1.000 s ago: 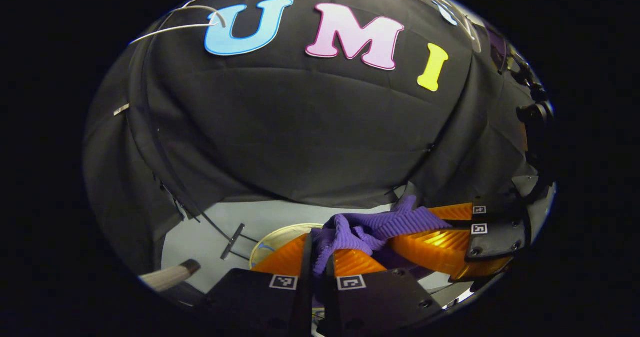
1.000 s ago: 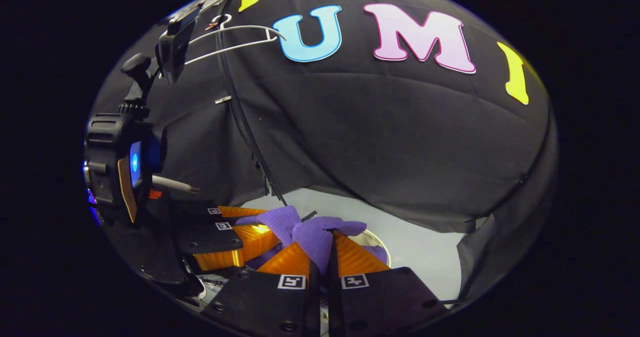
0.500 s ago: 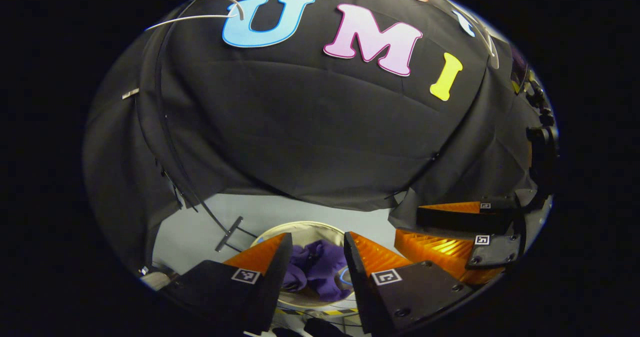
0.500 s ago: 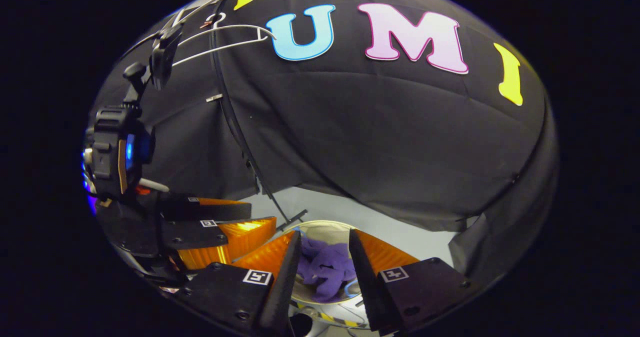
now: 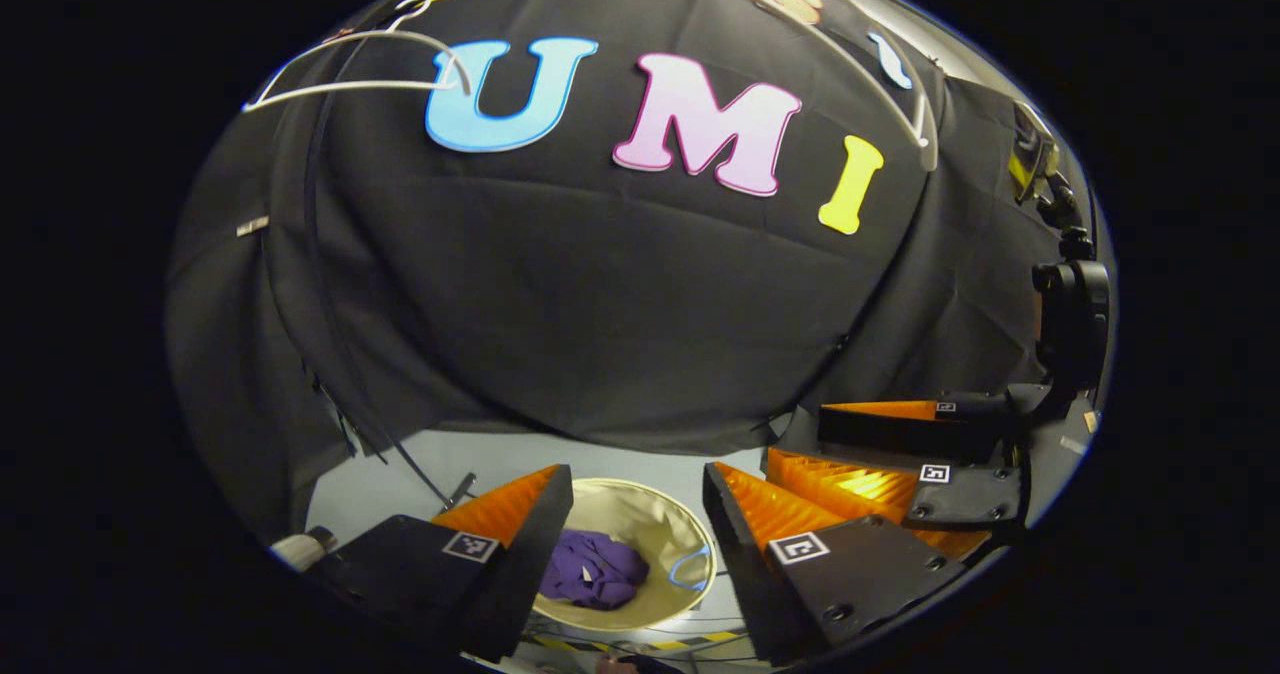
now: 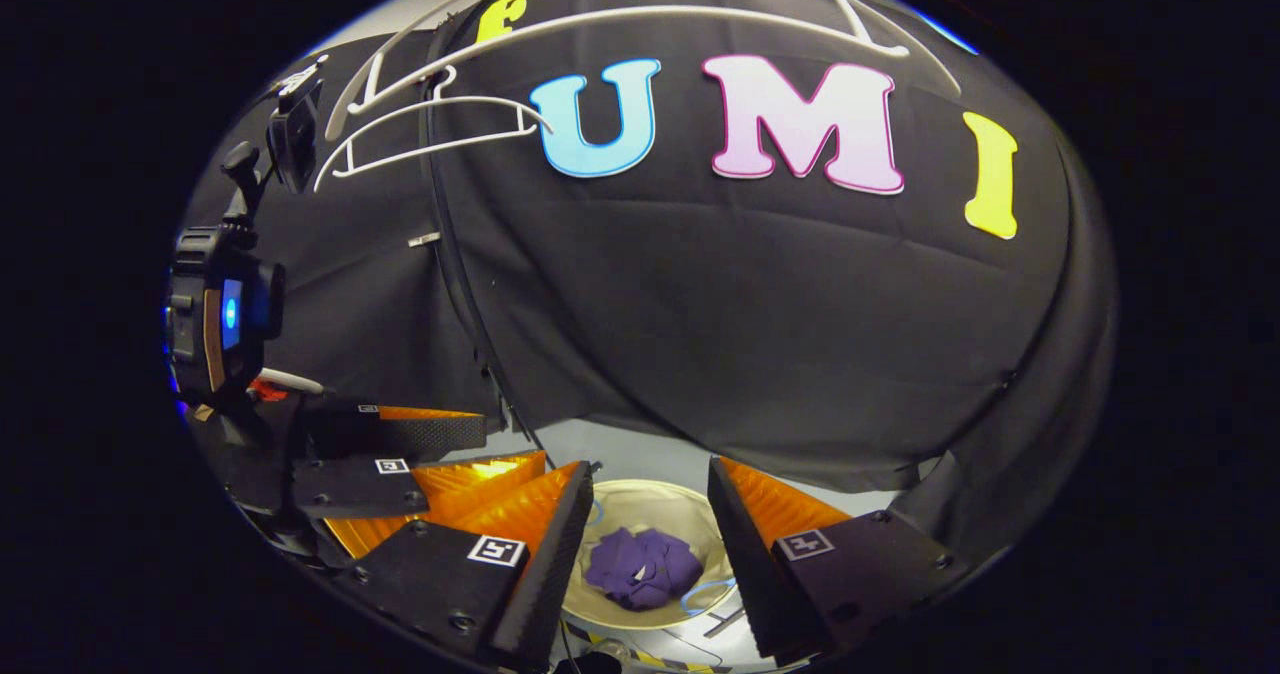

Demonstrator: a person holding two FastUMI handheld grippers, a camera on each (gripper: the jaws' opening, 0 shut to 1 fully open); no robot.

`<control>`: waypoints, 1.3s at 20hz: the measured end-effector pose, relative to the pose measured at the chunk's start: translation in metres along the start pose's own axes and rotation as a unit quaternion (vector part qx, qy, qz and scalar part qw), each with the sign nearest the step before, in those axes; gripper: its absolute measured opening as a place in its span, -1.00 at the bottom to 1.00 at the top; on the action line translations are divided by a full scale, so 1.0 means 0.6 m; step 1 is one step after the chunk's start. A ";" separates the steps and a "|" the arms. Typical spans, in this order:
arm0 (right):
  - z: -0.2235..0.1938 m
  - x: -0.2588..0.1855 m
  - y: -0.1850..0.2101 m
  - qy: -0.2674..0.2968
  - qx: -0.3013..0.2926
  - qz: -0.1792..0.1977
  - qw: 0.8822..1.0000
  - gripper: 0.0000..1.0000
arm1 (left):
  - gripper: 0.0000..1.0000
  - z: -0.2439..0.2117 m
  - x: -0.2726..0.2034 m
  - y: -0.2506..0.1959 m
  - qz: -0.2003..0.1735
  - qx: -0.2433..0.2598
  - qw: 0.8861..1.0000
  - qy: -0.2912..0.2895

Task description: Grasp the clothes on the hanger with both hands and then place them into the laundry hamper below.

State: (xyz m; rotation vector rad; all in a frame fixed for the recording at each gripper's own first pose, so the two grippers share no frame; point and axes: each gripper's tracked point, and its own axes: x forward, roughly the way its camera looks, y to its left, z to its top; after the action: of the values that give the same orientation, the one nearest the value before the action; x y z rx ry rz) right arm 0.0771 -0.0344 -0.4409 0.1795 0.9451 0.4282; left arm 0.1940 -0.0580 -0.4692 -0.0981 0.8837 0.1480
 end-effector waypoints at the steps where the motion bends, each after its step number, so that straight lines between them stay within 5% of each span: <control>1: 0.012 -0.008 -0.004 -0.012 0.000 -0.002 1.000 0.56 | 0.87 0.011 -0.009 -0.001 0.000 0.006 1.000 -0.011; 8: 0.106 -0.081 -0.020 -0.106 -0.004 -0.025 0.994 0.96 | 0.90 0.123 -0.101 -0.008 0.021 0.060 0.990 -0.126; 21: 0.260 -0.258 0.017 -0.254 -0.022 -0.048 0.966 0.96 | 0.89 0.279 -0.302 -0.032 0.034 0.127 0.951 -0.278; 26: 0.311 -0.342 0.044 -0.318 -0.035 -0.070 0.945 0.95 | 0.91 0.310 -0.378 -0.034 0.019 0.123 0.940 -0.316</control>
State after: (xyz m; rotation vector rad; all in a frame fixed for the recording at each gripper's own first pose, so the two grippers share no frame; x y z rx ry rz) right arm 0.1174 -0.0922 -0.1716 0.1695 0.3027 0.2431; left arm 0.1973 -0.0712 -0.1754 0.1937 0.2541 0.0937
